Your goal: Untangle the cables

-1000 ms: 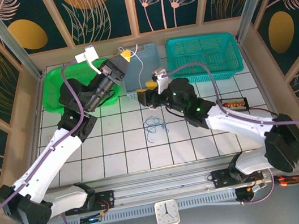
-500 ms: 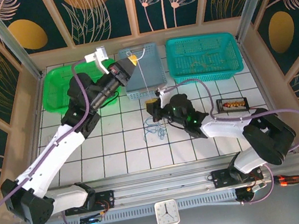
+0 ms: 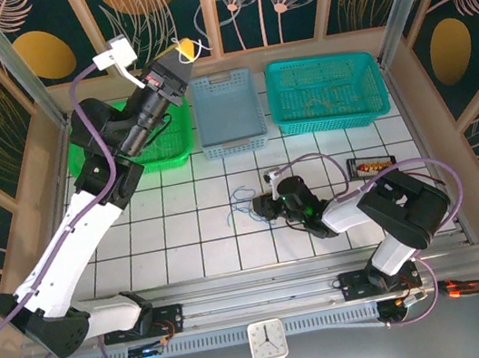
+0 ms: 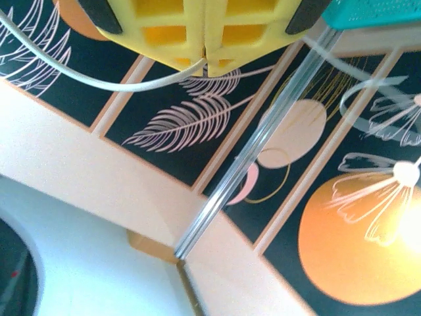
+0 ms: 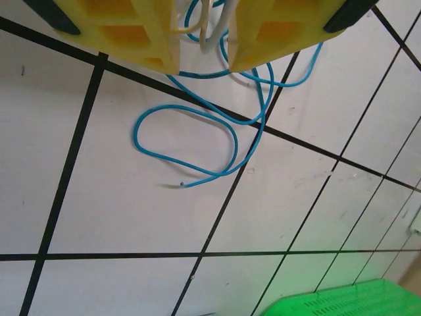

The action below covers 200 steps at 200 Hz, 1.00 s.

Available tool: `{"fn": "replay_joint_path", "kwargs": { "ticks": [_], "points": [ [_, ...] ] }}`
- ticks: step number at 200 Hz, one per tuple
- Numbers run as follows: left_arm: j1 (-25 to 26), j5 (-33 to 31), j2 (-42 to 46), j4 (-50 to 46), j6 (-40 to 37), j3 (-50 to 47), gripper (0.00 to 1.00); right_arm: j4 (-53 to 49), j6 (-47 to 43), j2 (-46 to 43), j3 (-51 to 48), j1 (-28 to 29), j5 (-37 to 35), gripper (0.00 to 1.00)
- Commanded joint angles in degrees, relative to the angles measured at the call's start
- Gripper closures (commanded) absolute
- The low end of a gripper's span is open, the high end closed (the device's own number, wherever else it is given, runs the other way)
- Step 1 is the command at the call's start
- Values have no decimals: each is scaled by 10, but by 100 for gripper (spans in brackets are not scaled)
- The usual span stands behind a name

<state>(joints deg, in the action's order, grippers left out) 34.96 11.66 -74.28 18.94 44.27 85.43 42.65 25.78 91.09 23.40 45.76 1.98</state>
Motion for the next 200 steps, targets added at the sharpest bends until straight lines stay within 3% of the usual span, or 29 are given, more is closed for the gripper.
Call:
{"fn": "replay_joint_path", "kwargs": {
  "ticks": [1,32,66,131,200],
  "points": [
    [-11,-17,-3,-1,-27,8,100,21,10,7,7,1,-2,74],
    [-46,-33,7,-14,-40,-8,100,5,9,-9,11,1,6,70],
    [-92,-47,20,-18,-56,-45,100,-37,5,-48,24,2,14,56],
    [-157,-109,24,-36,-145,-99,100,-129,-2,-134,60,2,20,41],
    [-235,-140,-17,18,-179,-168,100,-207,-12,-196,95,-3,9,34]
  ]
}}
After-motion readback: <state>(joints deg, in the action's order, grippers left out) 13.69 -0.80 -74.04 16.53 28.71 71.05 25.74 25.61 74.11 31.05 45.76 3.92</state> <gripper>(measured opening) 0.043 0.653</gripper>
